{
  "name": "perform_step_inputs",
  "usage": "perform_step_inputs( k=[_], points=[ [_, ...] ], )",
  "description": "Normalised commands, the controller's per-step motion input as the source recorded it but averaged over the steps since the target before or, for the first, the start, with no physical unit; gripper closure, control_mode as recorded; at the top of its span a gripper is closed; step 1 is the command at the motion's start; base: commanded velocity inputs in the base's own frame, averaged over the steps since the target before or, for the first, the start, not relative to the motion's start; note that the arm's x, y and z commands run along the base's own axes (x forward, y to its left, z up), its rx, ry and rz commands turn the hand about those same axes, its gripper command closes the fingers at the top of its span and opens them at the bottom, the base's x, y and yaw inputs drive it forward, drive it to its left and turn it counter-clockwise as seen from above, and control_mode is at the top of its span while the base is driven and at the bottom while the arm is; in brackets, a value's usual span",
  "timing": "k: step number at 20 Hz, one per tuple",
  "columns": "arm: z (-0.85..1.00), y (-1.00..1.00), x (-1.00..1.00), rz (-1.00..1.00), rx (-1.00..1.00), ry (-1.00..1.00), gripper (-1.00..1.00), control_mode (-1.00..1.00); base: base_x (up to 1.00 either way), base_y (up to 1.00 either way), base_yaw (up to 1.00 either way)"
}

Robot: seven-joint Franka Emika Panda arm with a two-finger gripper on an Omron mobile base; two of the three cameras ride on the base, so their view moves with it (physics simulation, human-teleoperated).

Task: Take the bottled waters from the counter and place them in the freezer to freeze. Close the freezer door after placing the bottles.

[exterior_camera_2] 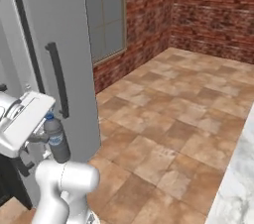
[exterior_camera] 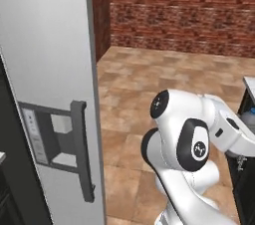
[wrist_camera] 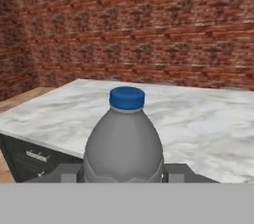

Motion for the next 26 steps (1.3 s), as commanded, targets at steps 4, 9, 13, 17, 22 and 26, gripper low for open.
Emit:
perform_step_inputs(
  k=[4,9,13,17,22,26],
  points=[
    [0.0,0.0,0.0,0.0,0.0,0.0,1.0,1.0,1.0,-0.63,-0.03],
    [0.0,0.0,0.0,0.0,0.0,0.0,1.0,1.0,1.0,-0.47,-0.05],
    [0.0,0.0,0.0,0.0,0.0,0.0,1.0,1.0,1.0,-0.27,-0.01],
    [0.0,0.0,0.0,0.0,0.0,0.0,1.0,1.0,1.0,-0.2,0.0],
    [0.0,0.0,0.0,0.0,0.0,0.0,1.0,1.0,0.92,-0.02,0.21],
    [0.0,0.0,0.0,0.0,0.0,0.0,1.0,1.0,0.59,0.0,0.56]
  ],
)
